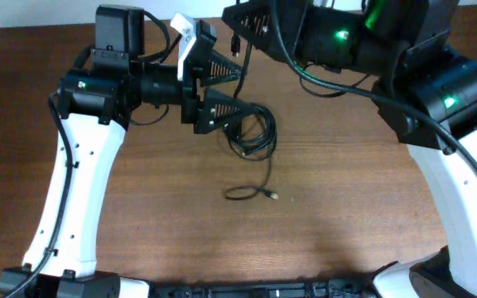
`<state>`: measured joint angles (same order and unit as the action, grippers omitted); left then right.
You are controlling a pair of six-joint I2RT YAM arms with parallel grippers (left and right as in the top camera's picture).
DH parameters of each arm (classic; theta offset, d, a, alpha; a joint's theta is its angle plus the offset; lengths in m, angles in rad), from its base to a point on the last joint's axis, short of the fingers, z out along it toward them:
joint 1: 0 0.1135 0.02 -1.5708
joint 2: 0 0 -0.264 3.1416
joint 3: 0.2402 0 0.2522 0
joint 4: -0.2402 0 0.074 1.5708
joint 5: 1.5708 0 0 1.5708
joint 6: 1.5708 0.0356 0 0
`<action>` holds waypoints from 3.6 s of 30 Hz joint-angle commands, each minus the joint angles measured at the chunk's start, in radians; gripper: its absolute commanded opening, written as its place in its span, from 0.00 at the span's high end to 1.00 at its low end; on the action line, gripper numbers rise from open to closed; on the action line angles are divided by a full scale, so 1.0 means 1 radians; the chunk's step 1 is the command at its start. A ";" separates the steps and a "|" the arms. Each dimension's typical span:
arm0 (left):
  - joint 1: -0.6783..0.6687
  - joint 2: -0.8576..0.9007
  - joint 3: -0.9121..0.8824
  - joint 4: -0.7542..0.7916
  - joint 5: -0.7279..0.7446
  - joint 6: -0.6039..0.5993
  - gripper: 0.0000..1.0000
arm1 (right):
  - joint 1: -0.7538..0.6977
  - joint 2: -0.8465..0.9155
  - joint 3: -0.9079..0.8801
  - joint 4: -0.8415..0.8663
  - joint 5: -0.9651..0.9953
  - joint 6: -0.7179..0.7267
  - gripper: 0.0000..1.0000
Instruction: Untangle cables
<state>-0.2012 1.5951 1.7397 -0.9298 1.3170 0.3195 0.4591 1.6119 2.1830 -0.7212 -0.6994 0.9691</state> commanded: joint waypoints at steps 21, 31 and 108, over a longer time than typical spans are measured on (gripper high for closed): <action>-0.002 -0.007 0.007 -0.024 0.074 -0.019 0.39 | 0.005 0.003 0.008 0.075 0.020 0.069 0.96; -0.001 -0.007 0.007 -0.025 0.074 -0.020 0.27 | 0.005 0.003 0.008 0.067 0.043 0.058 0.96; 0.304 0.602 0.030 0.161 -1.052 -0.165 0.02 | 0.123 0.242 -0.426 -0.694 0.617 -0.389 0.06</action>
<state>0.0952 2.1750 1.7706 -0.7750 0.2562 0.0673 0.5667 1.8565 1.7630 -1.4189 -0.0772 0.5831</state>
